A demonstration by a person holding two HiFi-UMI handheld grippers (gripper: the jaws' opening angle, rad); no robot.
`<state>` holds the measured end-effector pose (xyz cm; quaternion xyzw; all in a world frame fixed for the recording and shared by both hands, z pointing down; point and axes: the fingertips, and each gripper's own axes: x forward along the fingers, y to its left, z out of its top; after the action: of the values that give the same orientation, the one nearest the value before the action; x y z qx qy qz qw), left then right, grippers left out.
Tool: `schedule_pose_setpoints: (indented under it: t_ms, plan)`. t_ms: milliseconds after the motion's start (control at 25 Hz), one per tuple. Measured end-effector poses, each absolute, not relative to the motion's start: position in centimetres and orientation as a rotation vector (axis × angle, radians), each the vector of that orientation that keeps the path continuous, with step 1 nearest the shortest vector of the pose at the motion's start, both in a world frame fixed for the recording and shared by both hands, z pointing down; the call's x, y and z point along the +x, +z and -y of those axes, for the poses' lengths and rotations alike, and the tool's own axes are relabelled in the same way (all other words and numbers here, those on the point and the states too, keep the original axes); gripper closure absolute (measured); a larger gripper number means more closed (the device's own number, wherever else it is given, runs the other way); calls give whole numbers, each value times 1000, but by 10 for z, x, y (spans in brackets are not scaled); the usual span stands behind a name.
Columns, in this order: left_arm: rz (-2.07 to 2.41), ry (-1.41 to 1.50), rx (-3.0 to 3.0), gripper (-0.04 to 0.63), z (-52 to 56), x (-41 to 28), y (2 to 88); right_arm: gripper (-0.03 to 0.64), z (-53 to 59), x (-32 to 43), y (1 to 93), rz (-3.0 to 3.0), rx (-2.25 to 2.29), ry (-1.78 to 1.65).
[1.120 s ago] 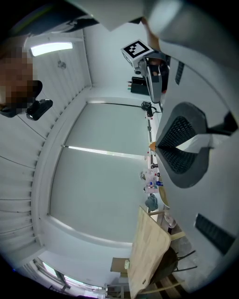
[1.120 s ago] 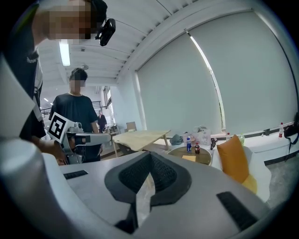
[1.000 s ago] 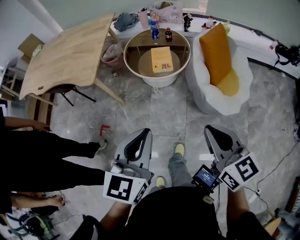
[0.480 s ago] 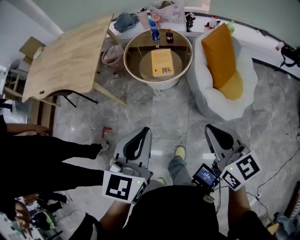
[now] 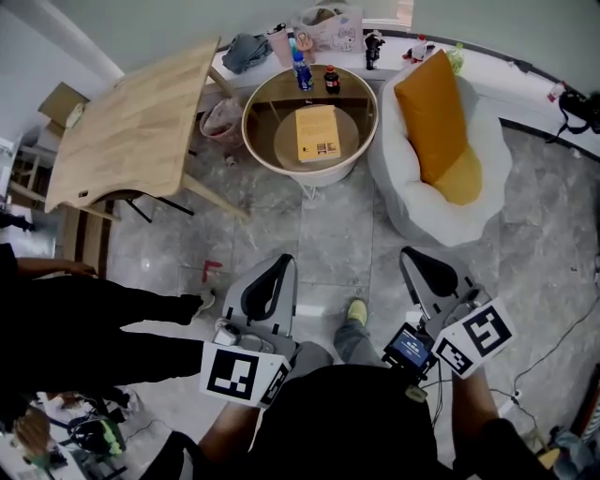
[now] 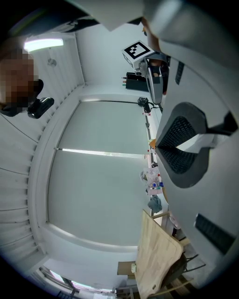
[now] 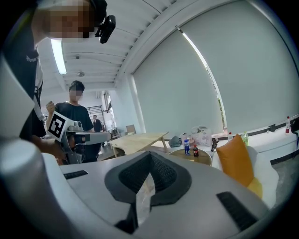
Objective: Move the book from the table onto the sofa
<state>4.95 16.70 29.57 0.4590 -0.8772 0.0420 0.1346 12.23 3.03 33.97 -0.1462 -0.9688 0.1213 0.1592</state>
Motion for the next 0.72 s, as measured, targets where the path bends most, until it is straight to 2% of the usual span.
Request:
schedule_pose_setpoints:
  t_ms: [720]
  plan:
    - [2596,137,1352,586,-147,50,272,606,-12,118,324,2810,-430,362]
